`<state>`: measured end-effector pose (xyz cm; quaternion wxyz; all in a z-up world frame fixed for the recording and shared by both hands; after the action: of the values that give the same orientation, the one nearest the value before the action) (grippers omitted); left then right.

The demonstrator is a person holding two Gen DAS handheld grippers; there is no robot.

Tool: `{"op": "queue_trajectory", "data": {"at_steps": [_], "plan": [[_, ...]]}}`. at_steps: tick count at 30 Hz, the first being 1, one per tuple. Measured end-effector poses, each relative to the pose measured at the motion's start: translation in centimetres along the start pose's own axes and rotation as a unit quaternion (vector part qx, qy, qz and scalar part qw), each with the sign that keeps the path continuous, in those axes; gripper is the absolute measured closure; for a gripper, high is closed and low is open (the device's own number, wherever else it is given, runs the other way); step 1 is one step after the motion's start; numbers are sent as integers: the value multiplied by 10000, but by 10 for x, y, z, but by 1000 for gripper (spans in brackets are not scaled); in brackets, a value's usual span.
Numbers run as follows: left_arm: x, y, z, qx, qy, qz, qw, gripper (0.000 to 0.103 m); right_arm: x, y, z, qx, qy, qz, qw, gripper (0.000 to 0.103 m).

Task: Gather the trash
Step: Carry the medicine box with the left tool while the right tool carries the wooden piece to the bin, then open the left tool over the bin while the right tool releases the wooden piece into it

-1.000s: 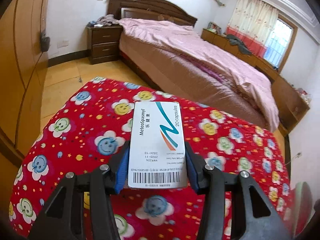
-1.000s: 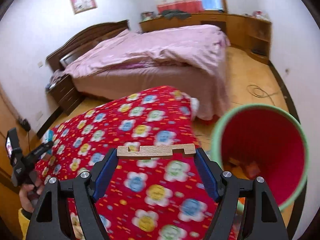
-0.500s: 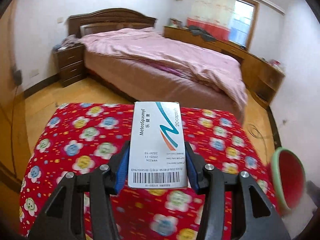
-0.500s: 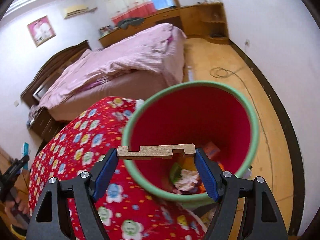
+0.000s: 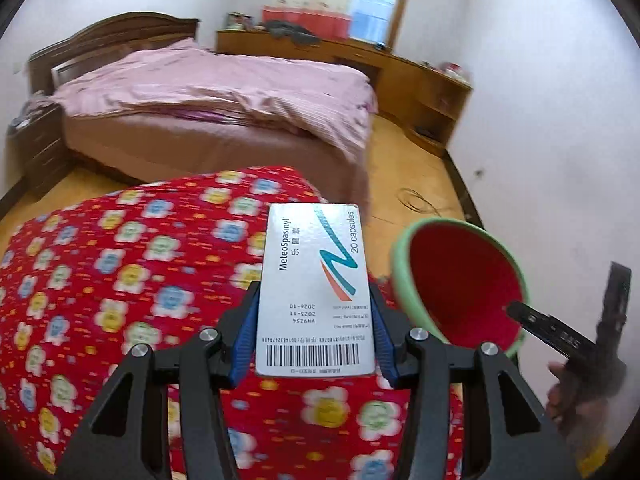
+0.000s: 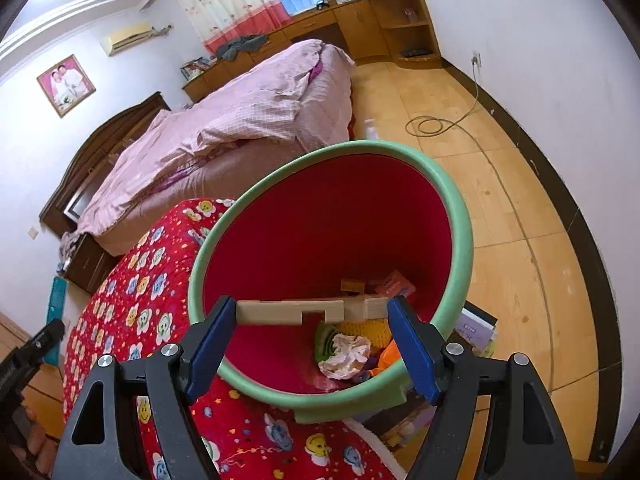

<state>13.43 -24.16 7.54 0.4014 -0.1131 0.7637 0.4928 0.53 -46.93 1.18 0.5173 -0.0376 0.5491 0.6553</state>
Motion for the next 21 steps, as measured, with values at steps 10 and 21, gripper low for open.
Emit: {"op": "queue_trajectory", "data": {"at_steps": [10,21], "plan": [[9,-24,-62,531,-309,303,9977,52,-5,13,-11,-170,144,-254,9994,24],[18,-67,-118,885,-710,716,9910,52,-12,32,-27,-153,215,-500,9984,24]]}}
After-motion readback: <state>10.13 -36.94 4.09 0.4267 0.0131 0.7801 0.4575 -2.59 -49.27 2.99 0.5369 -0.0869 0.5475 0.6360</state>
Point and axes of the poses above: each gripper's, at about its wrist camera, not at the fingertips, and y roughly against the way its jaws point, z to its left, x to its underside, the point moved 1 cm from there along -y, roughly the way its jaws point, and after that the axes turned 1 degree about -z, right-handed, at the moved point
